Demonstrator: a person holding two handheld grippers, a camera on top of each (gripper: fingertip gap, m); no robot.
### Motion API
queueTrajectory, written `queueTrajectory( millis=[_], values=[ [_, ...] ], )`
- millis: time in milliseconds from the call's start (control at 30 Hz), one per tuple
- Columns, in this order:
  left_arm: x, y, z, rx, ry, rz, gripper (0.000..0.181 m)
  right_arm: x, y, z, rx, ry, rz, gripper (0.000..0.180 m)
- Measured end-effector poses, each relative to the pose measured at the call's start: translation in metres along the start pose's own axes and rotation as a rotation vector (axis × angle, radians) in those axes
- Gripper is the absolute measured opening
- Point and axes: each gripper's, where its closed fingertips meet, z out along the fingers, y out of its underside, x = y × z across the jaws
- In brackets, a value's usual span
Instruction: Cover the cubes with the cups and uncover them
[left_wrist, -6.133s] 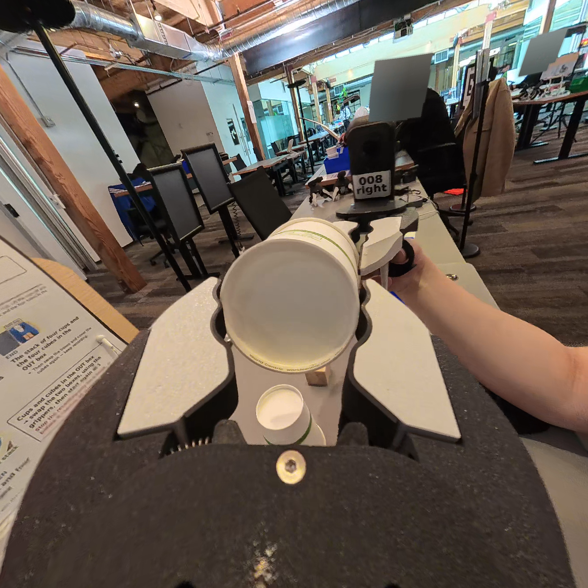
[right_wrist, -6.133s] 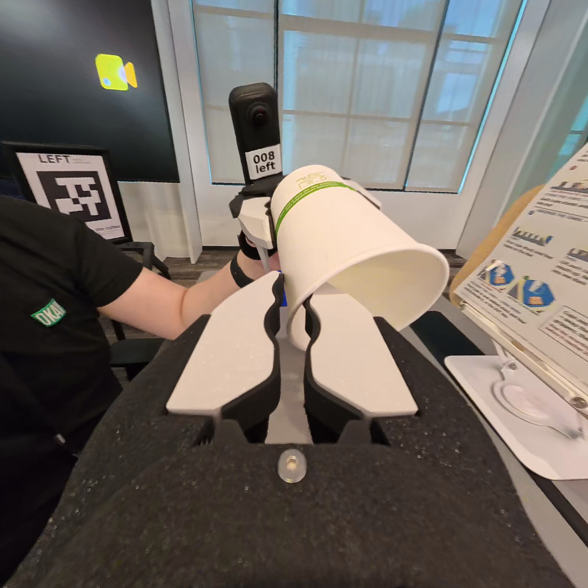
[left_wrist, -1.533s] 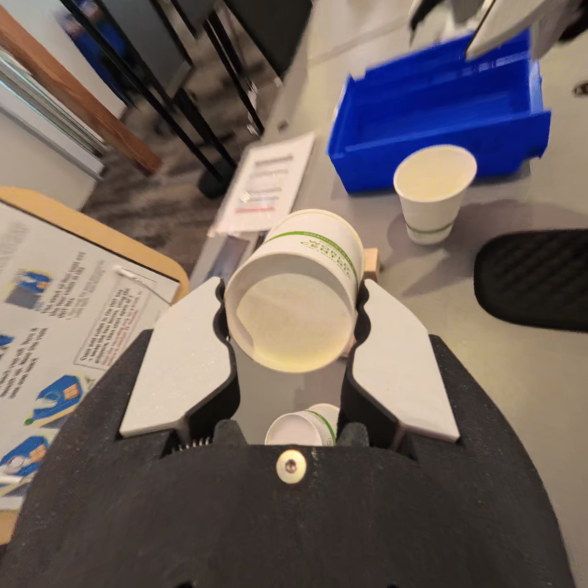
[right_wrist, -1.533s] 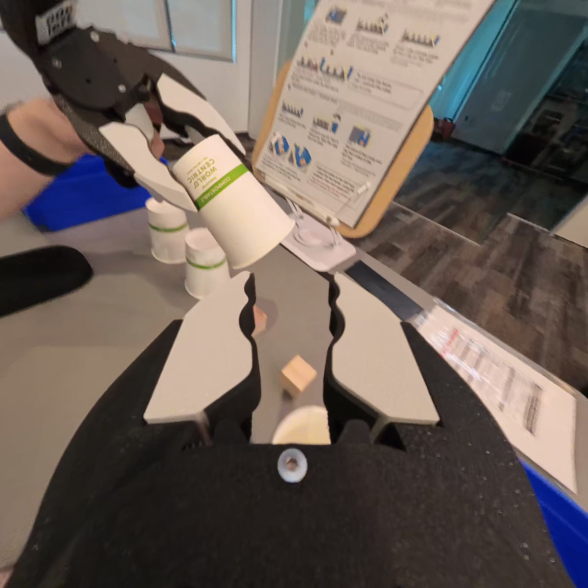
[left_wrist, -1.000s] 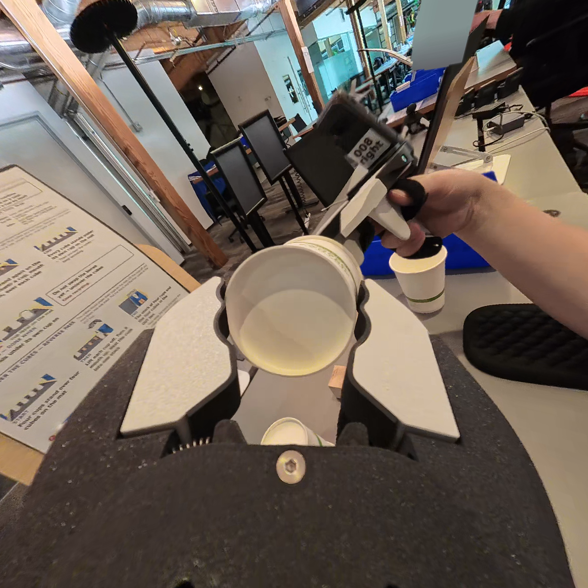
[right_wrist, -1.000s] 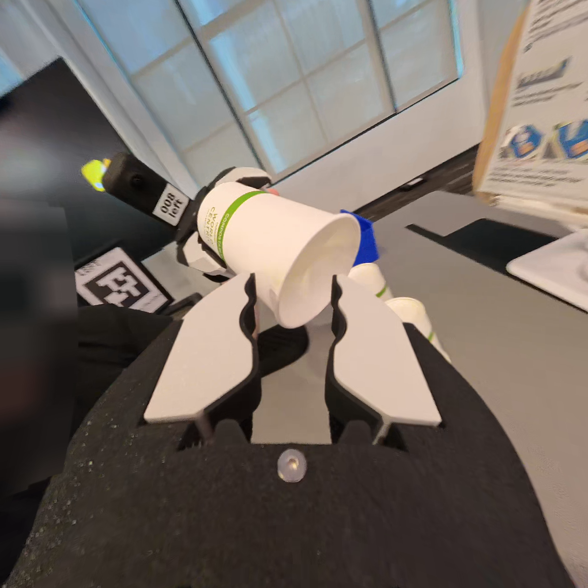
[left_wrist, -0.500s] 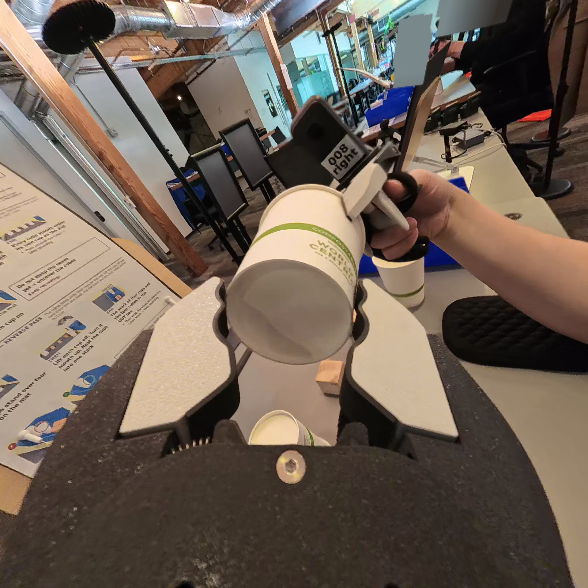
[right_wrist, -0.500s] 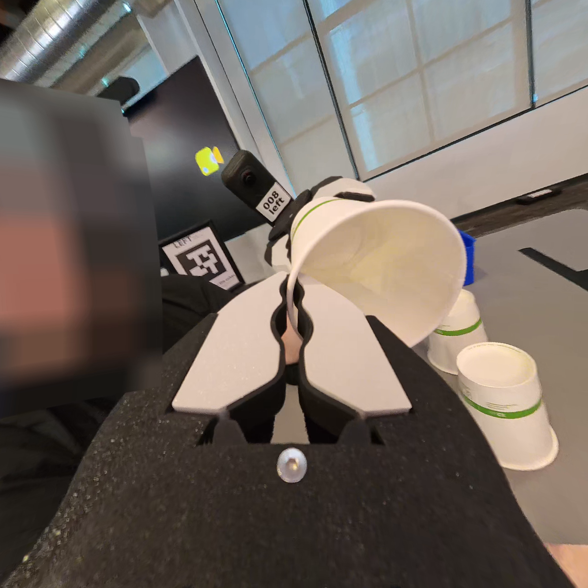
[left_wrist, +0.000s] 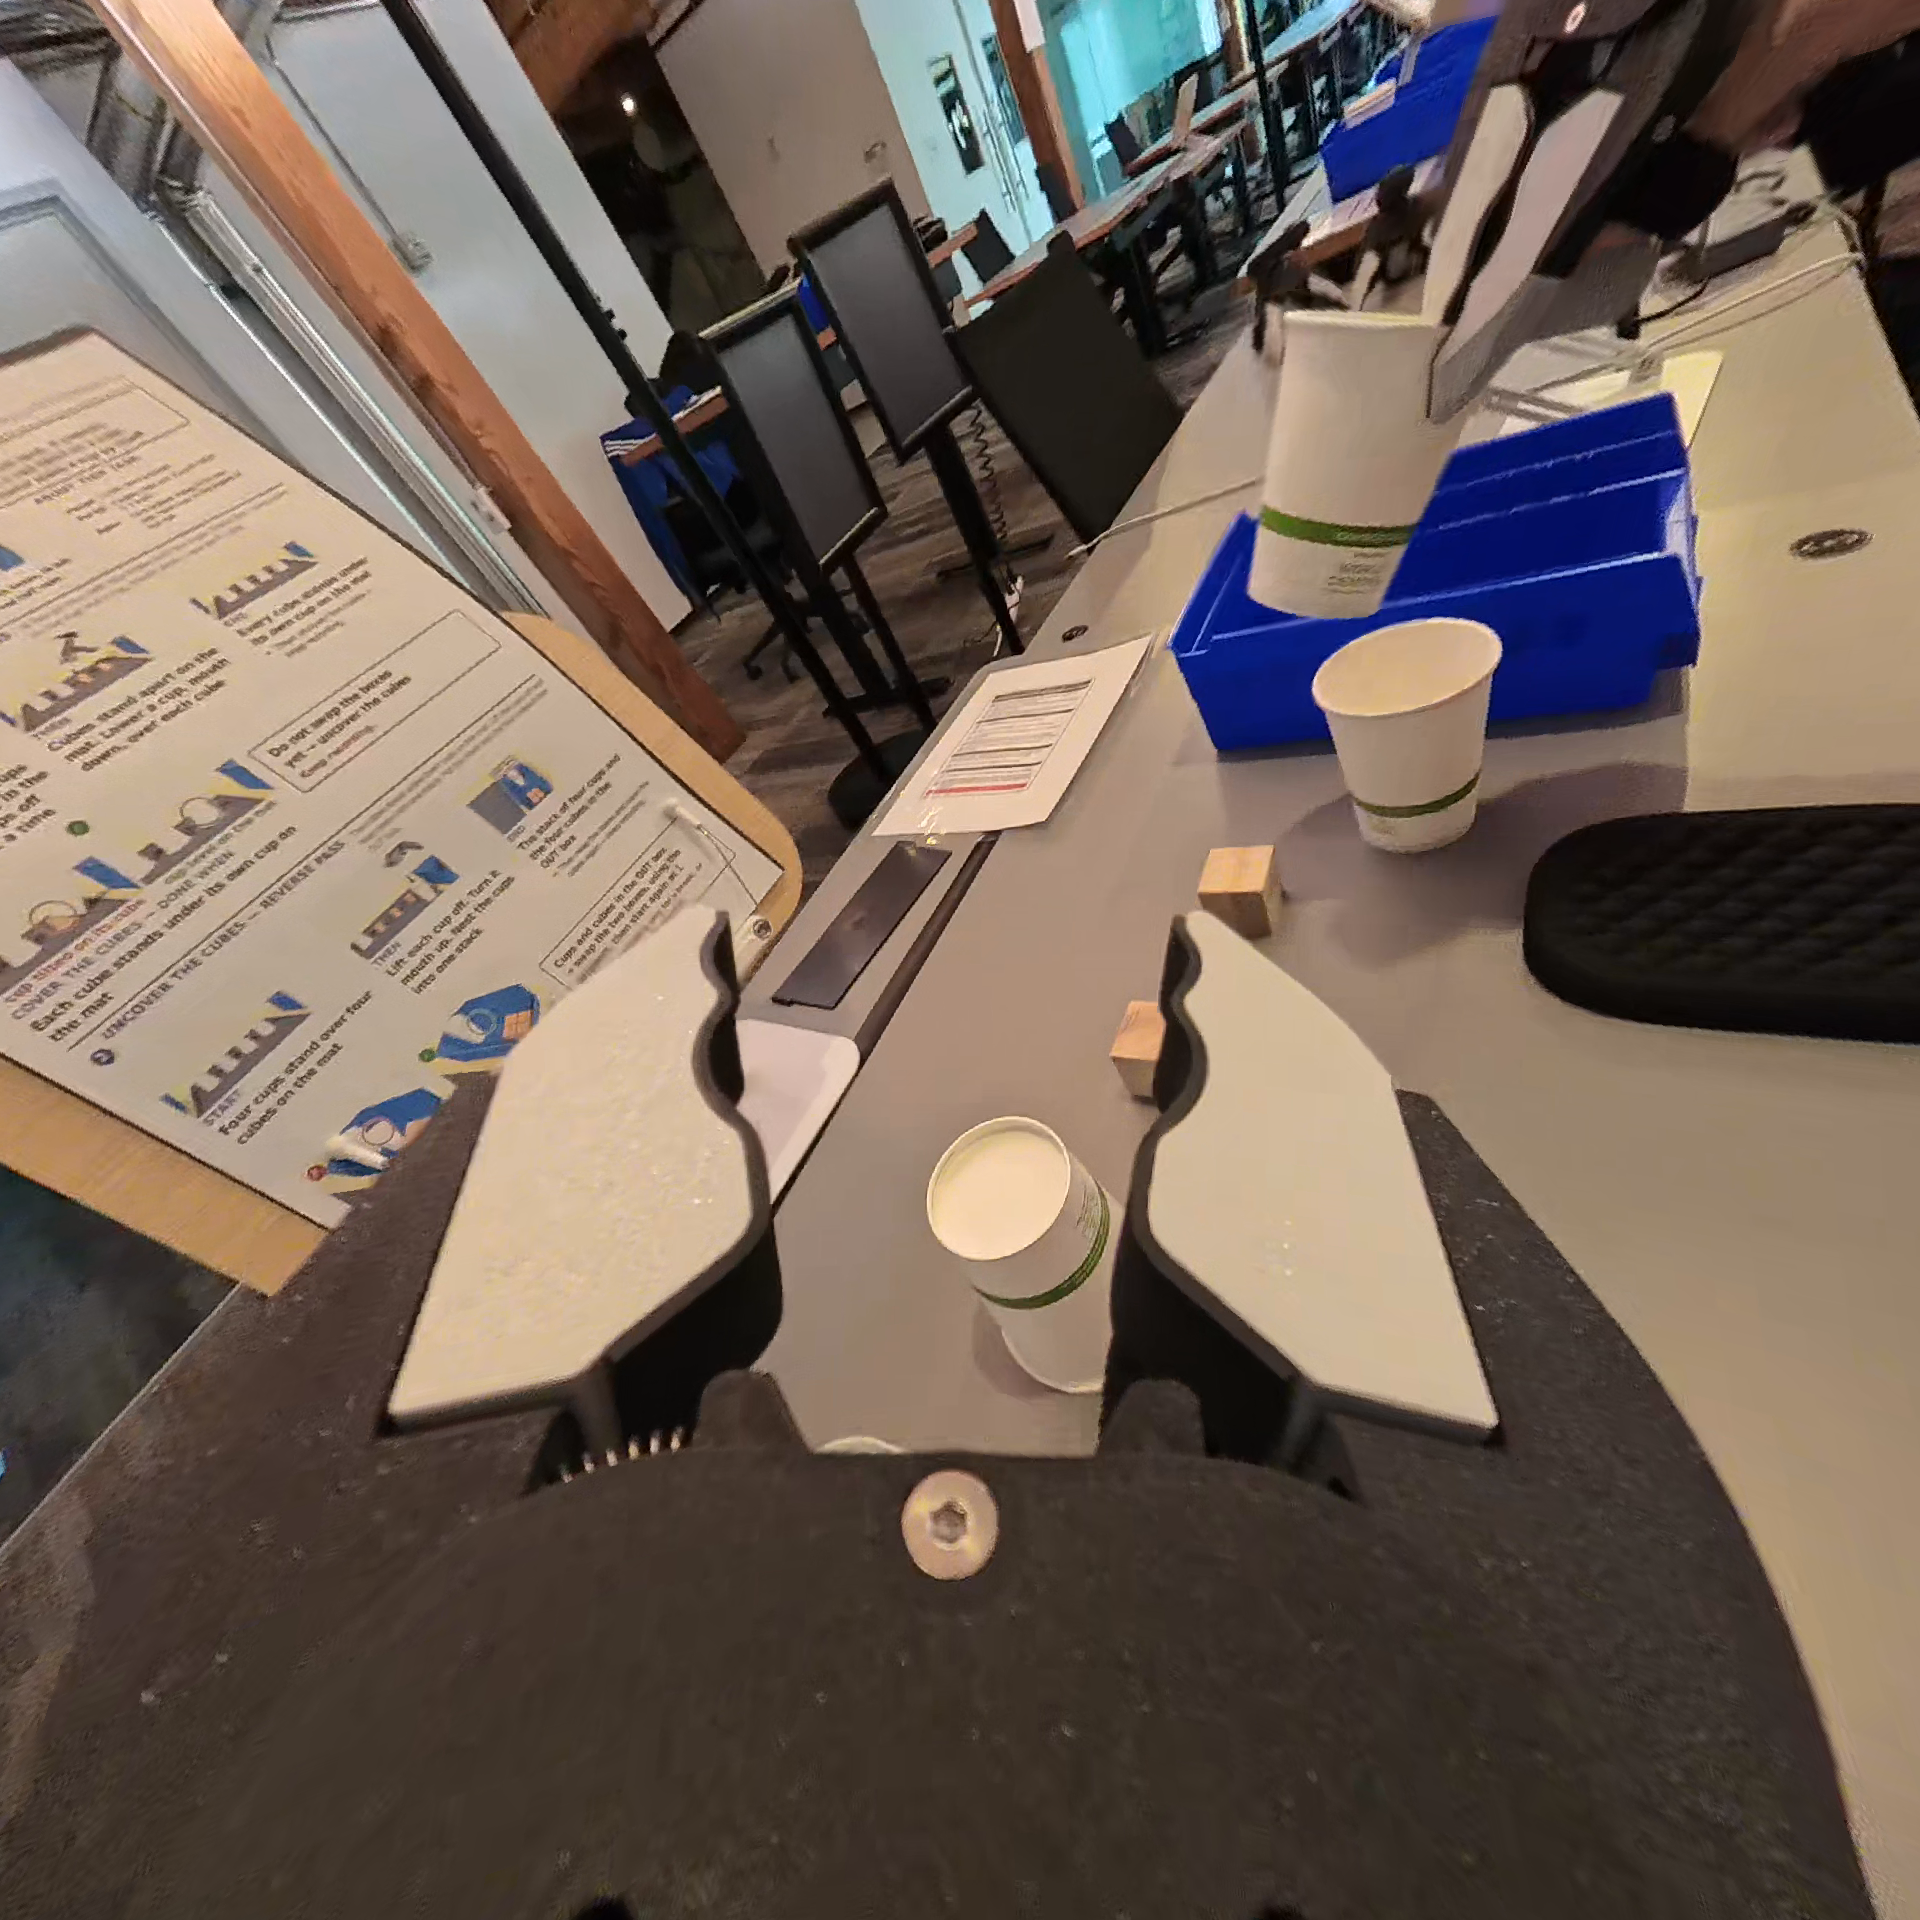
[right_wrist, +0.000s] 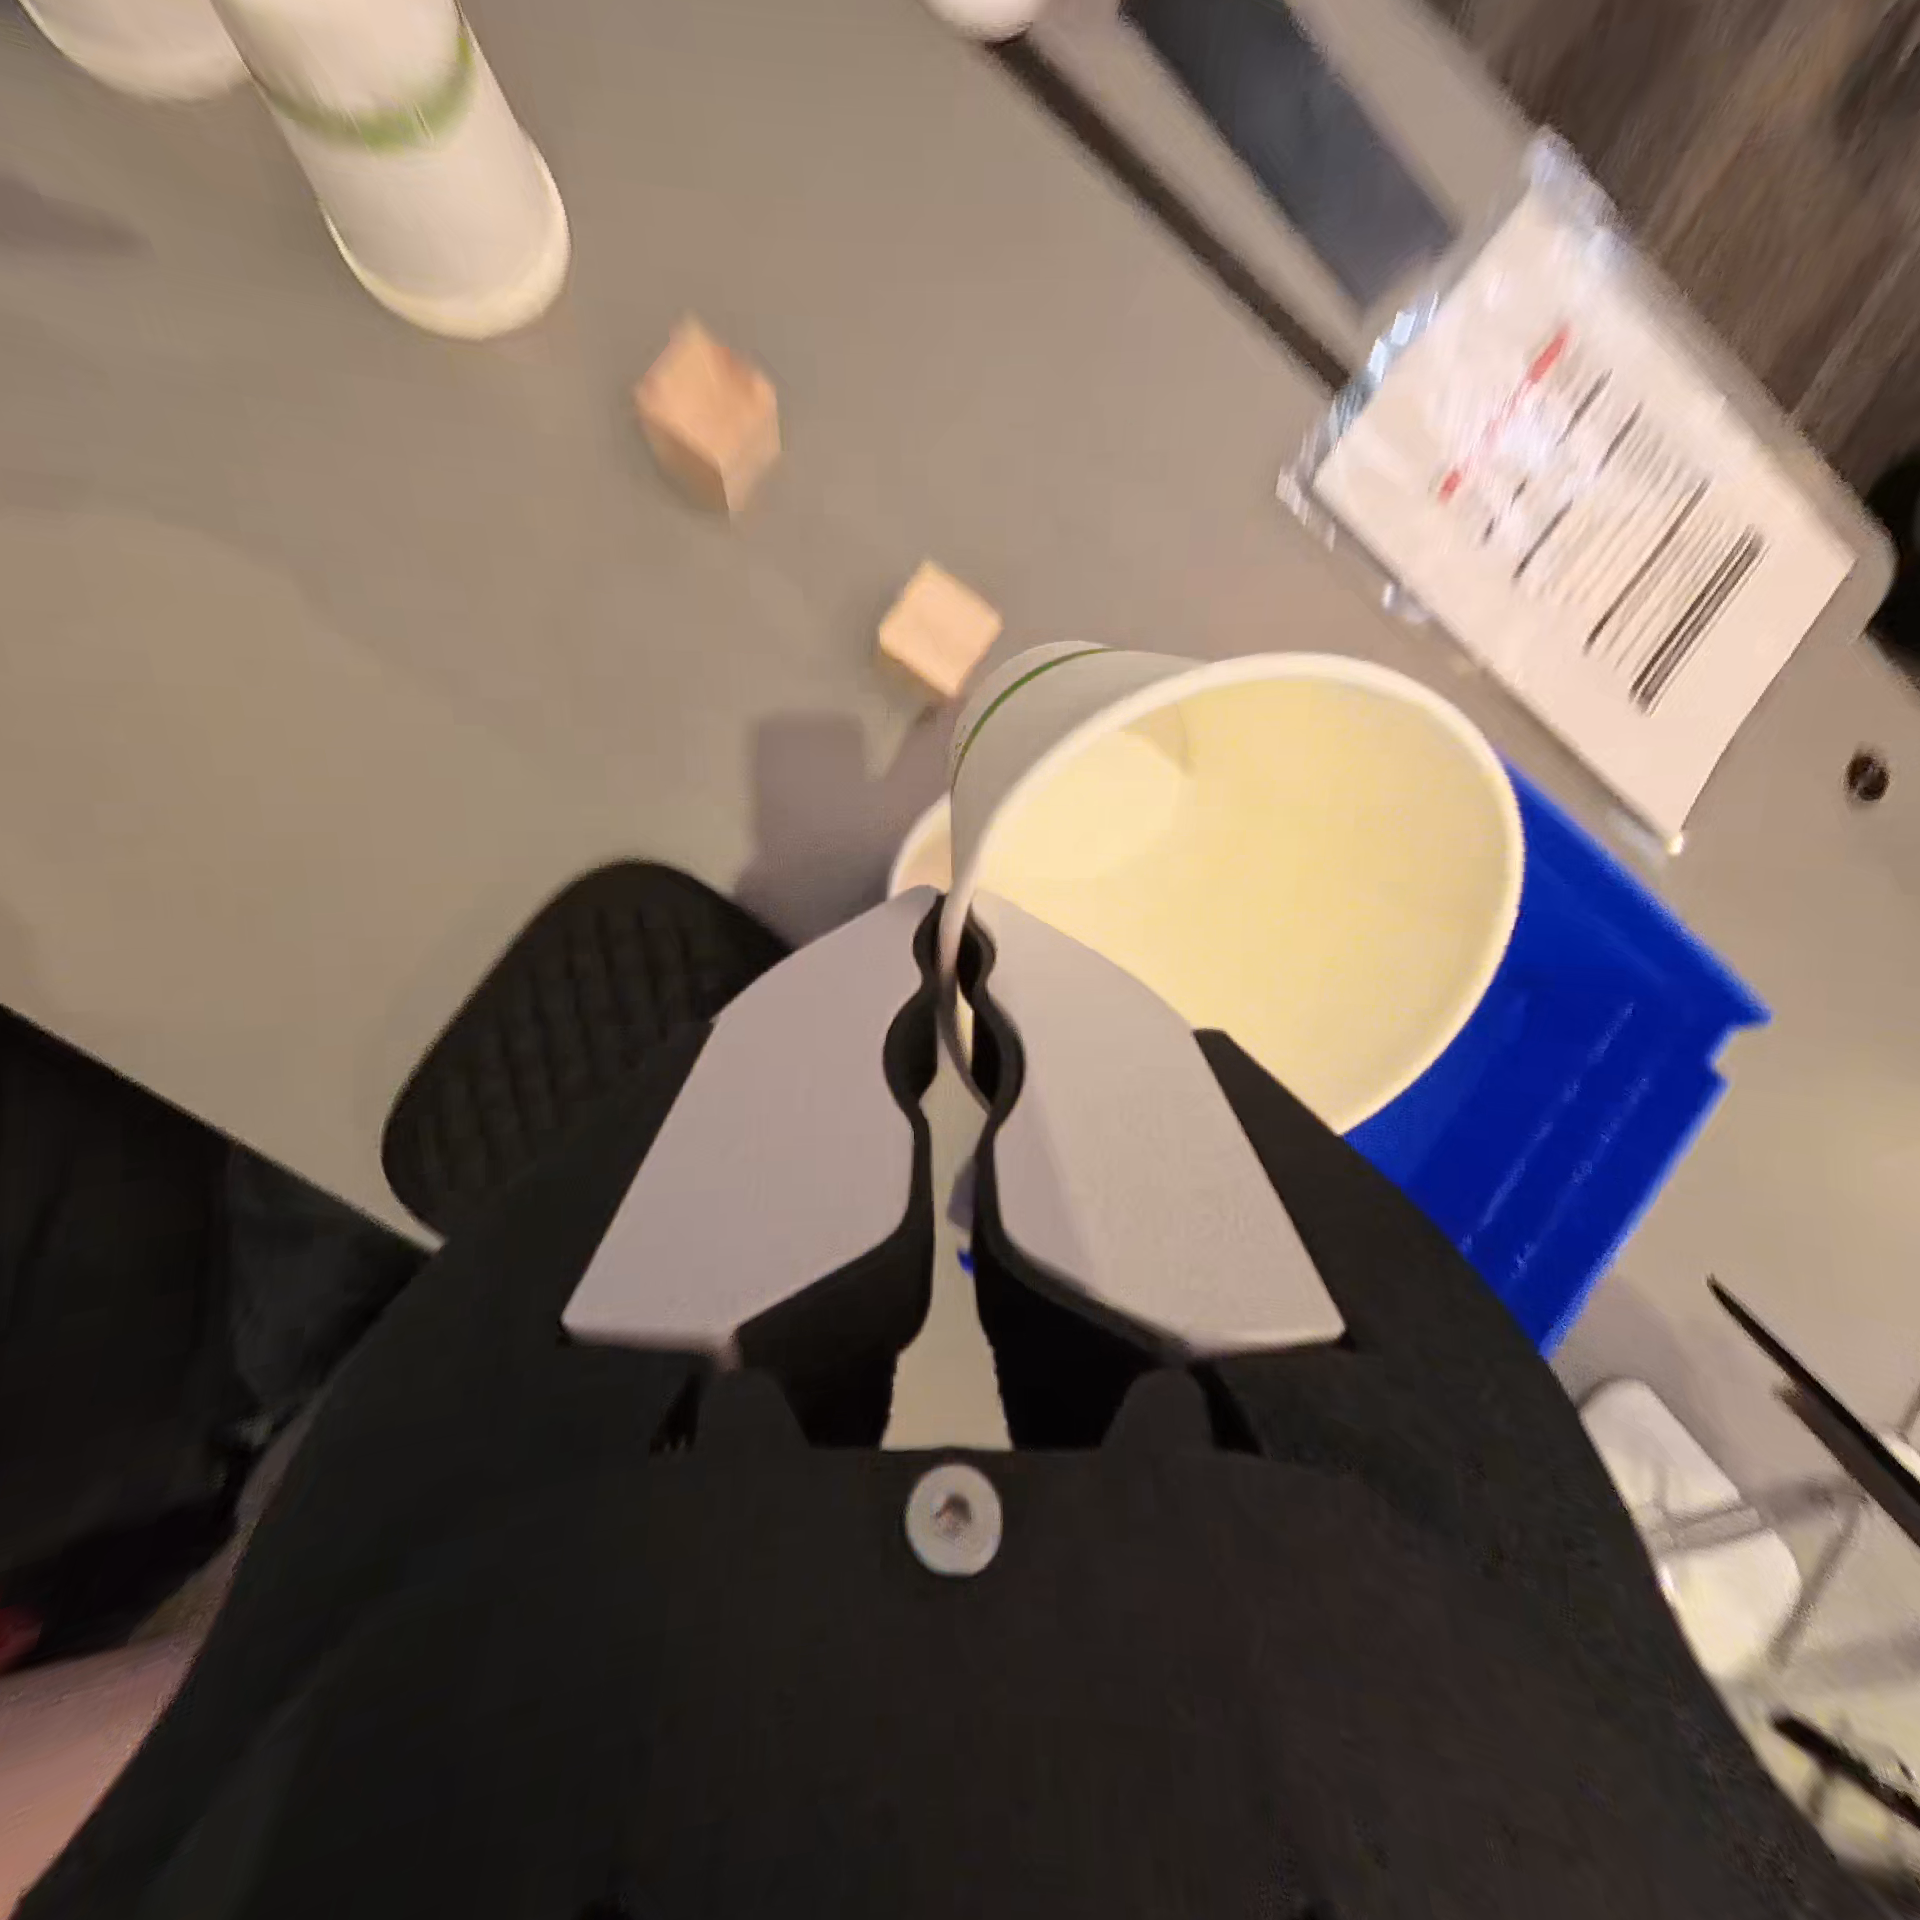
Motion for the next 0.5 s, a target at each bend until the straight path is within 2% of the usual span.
queueTrajectory(
  millis=[133,333,500],
  values=[
    [0.004,0.010,0.005,-0.062,-0.002,0.046,0.077,0.000,0.031,0.023,-0.198,-0.018,-0.016,0.001],
    [0.016,0.016,0.012,-0.105,0.039,0.071,0.079,-0.004,0.050,0.067,-0.342,-0.034,-0.038,0.001],
    [0.016,0.027,0.017,-0.153,0.042,0.073,0.083,-0.005,0.057,0.087,-0.381,-0.043,-0.018,0.002]
  ],
)
